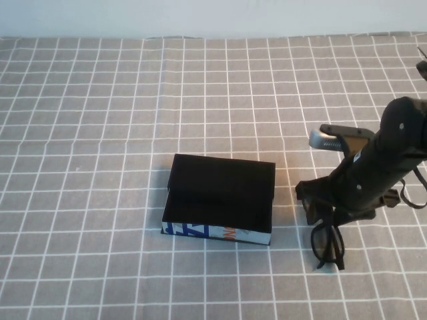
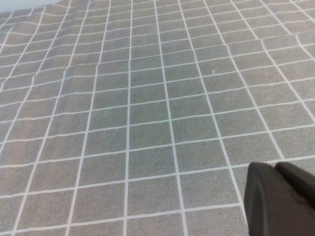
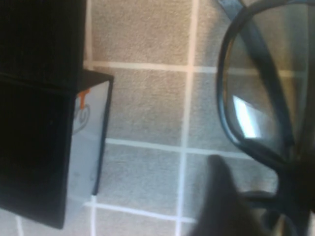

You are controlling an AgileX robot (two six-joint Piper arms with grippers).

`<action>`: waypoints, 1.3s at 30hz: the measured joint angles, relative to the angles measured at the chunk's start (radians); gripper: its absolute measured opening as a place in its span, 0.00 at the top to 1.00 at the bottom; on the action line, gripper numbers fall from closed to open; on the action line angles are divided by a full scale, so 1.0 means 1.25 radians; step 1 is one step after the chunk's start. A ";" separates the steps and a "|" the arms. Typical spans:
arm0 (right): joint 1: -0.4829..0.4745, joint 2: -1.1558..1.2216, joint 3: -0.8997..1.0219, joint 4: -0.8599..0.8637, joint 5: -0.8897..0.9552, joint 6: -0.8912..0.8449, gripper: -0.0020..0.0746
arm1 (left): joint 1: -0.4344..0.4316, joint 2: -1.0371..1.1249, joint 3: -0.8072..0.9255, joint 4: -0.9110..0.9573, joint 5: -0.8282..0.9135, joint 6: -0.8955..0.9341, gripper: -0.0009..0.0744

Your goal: Take glasses out of glasses case

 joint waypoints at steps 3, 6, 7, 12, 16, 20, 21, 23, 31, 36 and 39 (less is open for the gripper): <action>0.000 -0.006 0.000 -0.026 0.002 0.007 0.46 | 0.000 0.000 0.000 0.000 0.000 0.000 0.99; 0.000 -0.032 0.000 -0.045 0.021 0.010 0.47 | 0.000 0.000 0.000 0.000 0.000 0.000 0.99; 0.000 -0.045 0.000 -0.051 0.032 0.010 0.49 | 0.000 0.000 0.000 0.000 0.000 0.000 0.99; 0.000 -0.119 0.000 -0.070 0.104 0.003 0.78 | 0.000 0.000 0.000 0.000 0.000 0.000 0.99; 0.000 -0.222 0.034 -0.072 0.126 -0.006 0.95 | 0.000 0.000 0.000 0.000 0.000 0.000 0.99; -0.003 -0.361 0.127 -0.079 0.103 -0.011 0.99 | 0.000 0.000 0.000 0.000 0.000 0.000 0.99; -0.003 -0.404 0.158 -0.082 0.092 -0.020 0.99 | 0.000 0.000 0.000 0.000 0.000 0.000 0.99; -0.003 -0.493 0.217 -0.085 0.071 -0.038 0.99 | 0.000 0.000 0.000 0.000 0.000 0.000 0.99; -0.003 -0.778 0.418 -0.161 0.035 -0.052 0.99 | 0.000 0.000 0.000 0.000 0.000 0.000 0.99; -0.003 -0.908 0.576 -0.186 -0.116 -0.053 1.00 | 0.000 0.000 0.000 0.000 0.000 0.000 0.99; -0.003 -0.978 0.682 -0.199 -0.252 -0.053 1.00 | 0.000 0.000 0.000 0.000 0.000 0.000 0.99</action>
